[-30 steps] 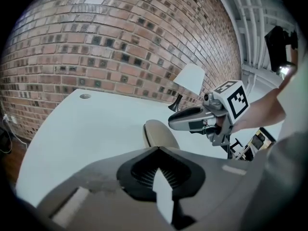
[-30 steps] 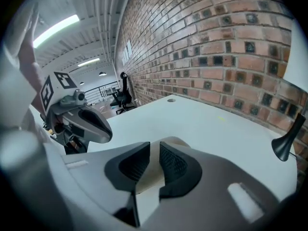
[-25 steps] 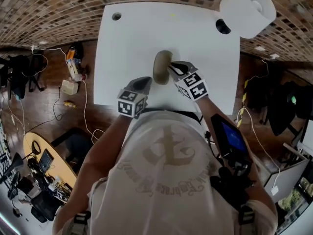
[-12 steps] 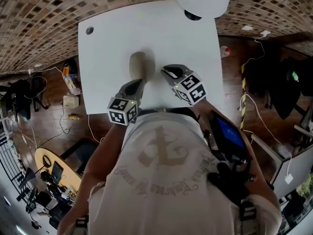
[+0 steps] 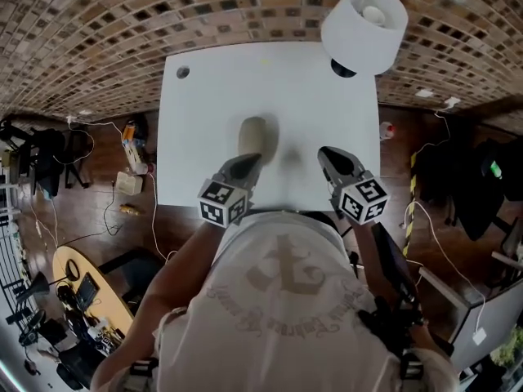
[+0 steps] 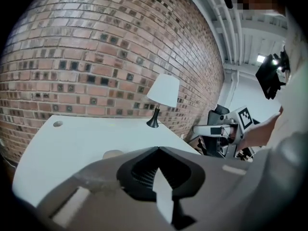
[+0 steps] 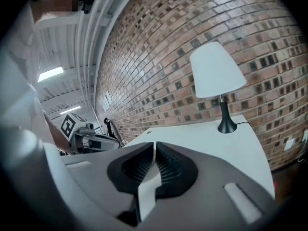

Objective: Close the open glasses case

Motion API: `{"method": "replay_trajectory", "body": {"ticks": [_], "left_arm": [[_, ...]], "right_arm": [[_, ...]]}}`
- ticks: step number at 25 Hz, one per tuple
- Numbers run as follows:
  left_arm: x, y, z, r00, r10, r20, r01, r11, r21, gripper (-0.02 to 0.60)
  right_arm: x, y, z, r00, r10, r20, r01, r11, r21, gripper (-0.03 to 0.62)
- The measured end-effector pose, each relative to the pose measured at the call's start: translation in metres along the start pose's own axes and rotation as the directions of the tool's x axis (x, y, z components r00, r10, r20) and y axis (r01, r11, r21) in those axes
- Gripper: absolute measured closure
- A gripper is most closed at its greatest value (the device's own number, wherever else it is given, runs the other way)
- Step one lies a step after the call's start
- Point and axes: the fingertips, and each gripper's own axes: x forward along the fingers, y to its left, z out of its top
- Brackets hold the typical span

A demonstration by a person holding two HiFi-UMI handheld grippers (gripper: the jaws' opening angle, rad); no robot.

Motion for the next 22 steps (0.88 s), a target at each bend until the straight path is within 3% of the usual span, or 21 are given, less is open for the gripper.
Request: {"method": "replay_trajectory", "body": {"ticks": [8, 14, 22], "left_arm": [[-0.025, -0.024, -0.008, 0.996, -0.076, 0.040, 0.075, 0.997, 0.020, 0.577], [-0.054, -0.024, -0.022, 0.994, -0.087, 0.067, 0.087, 0.996, -0.002, 0.577], [-0.087, -0.027, -0.041, 0.992, -0.099, 0.081, 0.100, 0.995, -0.003, 0.577]], "right_arm": [[-0.005, 0.048, 0.001, 0.999, 0.014, 0.044, -0.012, 0.999, -0.048, 0.574], [-0.002, 0.098, -0.011, 0.998, 0.047, 0.039, -0.045, 0.998, -0.043, 0.574], [-0.025, 0.123, -0.030, 1.000, 0.002, 0.016, -0.001, 0.997, -0.074, 0.574]]}}
